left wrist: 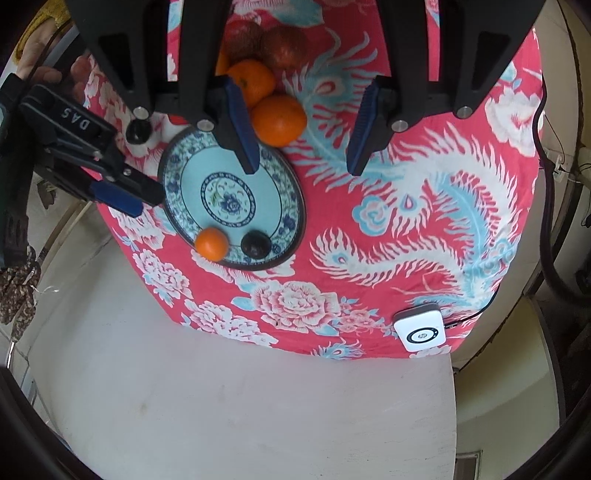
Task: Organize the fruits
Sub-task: 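Grasp a second dark plum with the right gripper while the left gripper grasps a large orange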
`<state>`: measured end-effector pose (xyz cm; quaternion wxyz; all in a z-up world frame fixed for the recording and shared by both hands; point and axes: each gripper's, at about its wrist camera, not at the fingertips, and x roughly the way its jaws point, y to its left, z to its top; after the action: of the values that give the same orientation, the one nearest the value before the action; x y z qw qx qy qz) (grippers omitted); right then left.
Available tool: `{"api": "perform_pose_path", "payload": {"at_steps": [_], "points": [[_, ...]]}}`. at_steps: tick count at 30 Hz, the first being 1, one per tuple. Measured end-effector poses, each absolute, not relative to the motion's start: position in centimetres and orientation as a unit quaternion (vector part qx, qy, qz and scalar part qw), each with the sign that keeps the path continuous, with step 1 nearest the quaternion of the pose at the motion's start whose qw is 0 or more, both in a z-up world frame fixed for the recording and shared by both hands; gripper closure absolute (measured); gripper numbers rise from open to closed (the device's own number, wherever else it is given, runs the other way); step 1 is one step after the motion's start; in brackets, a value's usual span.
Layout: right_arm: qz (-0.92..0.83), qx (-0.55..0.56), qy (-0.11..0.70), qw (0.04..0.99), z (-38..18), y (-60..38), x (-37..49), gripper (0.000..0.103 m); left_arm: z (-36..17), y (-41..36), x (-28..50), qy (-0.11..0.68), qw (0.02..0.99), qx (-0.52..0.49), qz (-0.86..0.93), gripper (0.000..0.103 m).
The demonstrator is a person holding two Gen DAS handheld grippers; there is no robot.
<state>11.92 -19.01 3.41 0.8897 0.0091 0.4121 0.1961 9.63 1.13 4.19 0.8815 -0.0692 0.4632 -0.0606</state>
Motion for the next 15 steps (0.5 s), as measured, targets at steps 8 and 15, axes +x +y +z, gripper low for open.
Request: {"api": "perform_pose_path", "payload": {"at_steps": [8, 15], "points": [[0.178, 0.015, 0.416, 0.892, 3.3, -21.3, 9.4, 0.054, 3.8, 1.1, 8.5, 0.469, 0.878, -0.070, -0.064, 0.049], [0.166, 0.017, 0.423, 0.891, 2.6, -22.9, 7.7, 0.054, 3.6, 0.9, 8.2, 0.473, 0.876, -0.067, -0.069, 0.048]]}}
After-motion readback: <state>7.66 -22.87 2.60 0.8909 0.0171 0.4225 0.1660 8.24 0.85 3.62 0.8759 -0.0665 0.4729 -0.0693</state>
